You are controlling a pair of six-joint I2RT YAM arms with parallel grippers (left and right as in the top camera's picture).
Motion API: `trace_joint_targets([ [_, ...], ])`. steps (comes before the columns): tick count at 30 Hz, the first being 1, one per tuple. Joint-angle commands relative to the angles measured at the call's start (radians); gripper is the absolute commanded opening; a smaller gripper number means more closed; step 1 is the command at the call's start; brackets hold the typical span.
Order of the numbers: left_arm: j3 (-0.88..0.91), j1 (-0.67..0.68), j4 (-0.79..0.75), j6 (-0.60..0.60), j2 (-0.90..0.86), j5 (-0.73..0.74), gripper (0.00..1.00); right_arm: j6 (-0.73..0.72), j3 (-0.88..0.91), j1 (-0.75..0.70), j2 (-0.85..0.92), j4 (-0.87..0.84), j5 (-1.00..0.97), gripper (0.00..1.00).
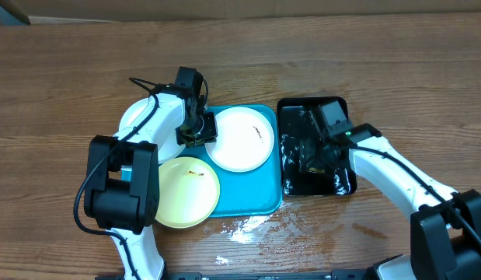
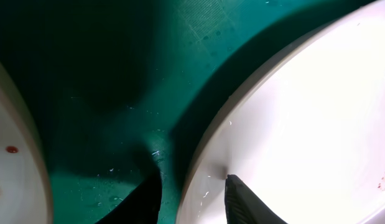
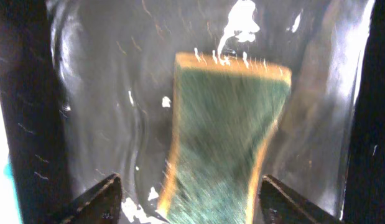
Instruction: Clean dirty plates on tray and stack at the side
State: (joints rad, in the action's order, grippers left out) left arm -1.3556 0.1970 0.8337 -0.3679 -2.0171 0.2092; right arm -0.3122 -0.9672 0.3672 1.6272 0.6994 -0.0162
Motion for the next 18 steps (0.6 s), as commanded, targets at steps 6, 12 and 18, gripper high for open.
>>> trace_joint_targets([
  [6,-0.008,0.013,0.002,-0.007,-0.025,0.0,0.37,-0.002,0.029,-0.003,0.014,-0.107,-0.053,0.68],
  [12,-0.008,0.013,0.006,-0.007,-0.025,-0.003,0.33,-0.002,0.084,-0.003,0.029,-0.187,-0.053,0.56],
  [18,-0.008,0.013,0.018,-0.006,-0.025,-0.027,0.26,-0.06,0.087,-0.003,0.037,-0.198,-0.061,0.54],
])
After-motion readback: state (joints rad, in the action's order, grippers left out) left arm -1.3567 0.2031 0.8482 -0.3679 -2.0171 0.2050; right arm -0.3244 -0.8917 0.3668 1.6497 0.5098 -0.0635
